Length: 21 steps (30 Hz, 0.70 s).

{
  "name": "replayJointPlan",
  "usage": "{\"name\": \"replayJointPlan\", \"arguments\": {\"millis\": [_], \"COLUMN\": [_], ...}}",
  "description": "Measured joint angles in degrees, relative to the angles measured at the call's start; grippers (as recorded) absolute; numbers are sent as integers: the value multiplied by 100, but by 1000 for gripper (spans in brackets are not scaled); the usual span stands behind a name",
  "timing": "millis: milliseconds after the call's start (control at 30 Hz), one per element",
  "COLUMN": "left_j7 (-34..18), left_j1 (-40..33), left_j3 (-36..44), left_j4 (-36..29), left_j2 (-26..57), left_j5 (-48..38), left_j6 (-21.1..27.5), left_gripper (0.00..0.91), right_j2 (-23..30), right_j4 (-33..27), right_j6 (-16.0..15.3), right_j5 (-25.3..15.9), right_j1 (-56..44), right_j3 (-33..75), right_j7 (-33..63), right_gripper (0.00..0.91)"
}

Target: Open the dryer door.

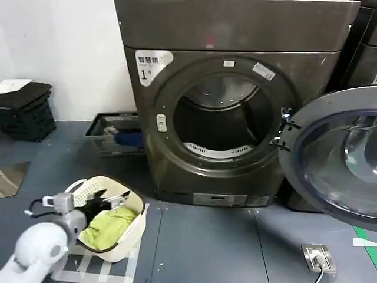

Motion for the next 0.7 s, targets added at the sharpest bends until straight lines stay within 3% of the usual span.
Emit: {"name": "replayJointPlan", "arguments": {"millis": [433, 700], "left_j7": [-2263, -2993], "left_j1": [-315, -667], "left_j3": [135, 481], "left_j4": [618, 1008], "left_j2": [310, 383], "left_j5": [-2298, -3509], "left_j6": [93, 90], "left_gripper": [907, 907], "right_j2": [0, 0], "right_j4": [-18, 42], "right_j6": [127, 305], "right_j5": [183, 271], "right_j1": [9, -46], "right_j3": [-58, -38], "right_j7": [-176, -281], "right_gripper": [907, 907]}}
